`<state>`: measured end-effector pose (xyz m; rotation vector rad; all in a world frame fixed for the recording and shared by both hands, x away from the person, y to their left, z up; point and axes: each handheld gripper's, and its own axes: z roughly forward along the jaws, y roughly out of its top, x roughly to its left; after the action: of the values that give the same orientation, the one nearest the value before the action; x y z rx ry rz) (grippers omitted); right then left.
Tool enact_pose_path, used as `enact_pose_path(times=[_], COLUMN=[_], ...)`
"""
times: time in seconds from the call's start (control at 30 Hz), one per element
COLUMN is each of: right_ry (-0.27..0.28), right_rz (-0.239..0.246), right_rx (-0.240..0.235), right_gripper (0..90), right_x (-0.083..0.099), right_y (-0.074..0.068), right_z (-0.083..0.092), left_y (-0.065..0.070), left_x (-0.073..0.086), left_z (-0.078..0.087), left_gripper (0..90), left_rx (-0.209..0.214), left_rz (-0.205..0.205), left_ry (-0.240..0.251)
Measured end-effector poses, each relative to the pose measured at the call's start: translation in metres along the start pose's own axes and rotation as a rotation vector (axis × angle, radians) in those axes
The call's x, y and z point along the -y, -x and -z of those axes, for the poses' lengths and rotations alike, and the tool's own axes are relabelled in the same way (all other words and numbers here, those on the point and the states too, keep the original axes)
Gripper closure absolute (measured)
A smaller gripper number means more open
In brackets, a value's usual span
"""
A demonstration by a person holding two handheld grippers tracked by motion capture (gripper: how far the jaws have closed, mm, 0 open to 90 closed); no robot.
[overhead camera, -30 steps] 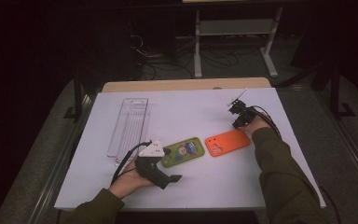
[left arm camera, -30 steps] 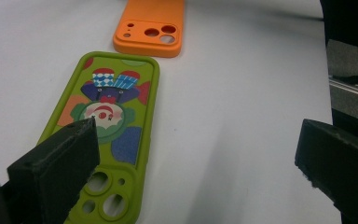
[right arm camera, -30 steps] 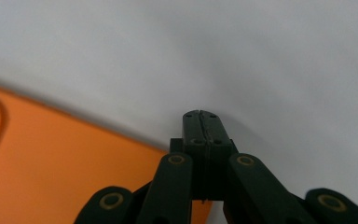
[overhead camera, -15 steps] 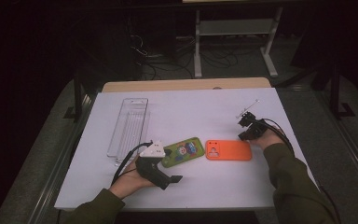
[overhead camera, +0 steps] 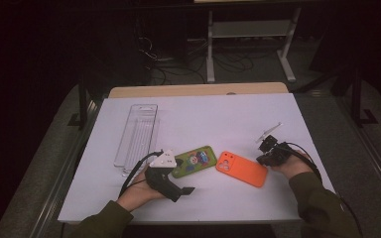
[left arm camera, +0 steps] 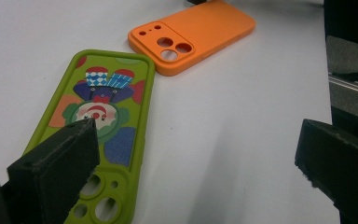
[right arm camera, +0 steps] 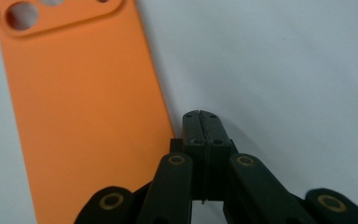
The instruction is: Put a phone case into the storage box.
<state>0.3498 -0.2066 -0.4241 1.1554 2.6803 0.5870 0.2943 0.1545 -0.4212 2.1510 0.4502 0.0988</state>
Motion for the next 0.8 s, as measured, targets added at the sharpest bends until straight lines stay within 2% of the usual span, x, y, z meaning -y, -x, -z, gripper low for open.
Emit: enact_pose_path(times=[0.2,0.4,0.43,0.5,0.67,0.77,0.8], right_ry=[0.014,0.054,0.096,0.119,0.185,0.233,0.253], right_rz=[0.02,-0.006,-0.017,-0.045,-0.065,-0.072,-0.084], right_rx=[-0.01,-0.018,-0.024,-0.037,-0.053,-0.069,-0.082], right_gripper=[88.8,88.6,85.6,82.9,71.5,56.8,48.8], right_x=[0.01,0.013,0.012,0.011,0.012,0.015,0.017], right_y=[-0.015,-0.011,-0.01,-0.011,-0.012,-0.012,-0.012], right_z=[0.005,0.009,0.014,0.02,0.029,0.033,0.035], left_y=[0.0,0.0,0.0,-0.001,0.0,-0.001,-0.001], left_x=[0.0,0.0,0.0,0.0,0.001,0.001,0.001], left_z=[-0.001,0.0,0.0,0.001,0.0,0.001,0.001], left_gripper=[0.0,0.0,0.0,0.0,0.0,0.0,0.0], left_rx=[-0.001,-0.001,-0.002,-0.004,-0.002,-0.003,-0.002], left_rz=[-0.004,0.003,0.007,0.0,0.003,0.001,0.001], left_ry=[0.005,0.009,0.009,0.006,0.007,0.006,0.007])
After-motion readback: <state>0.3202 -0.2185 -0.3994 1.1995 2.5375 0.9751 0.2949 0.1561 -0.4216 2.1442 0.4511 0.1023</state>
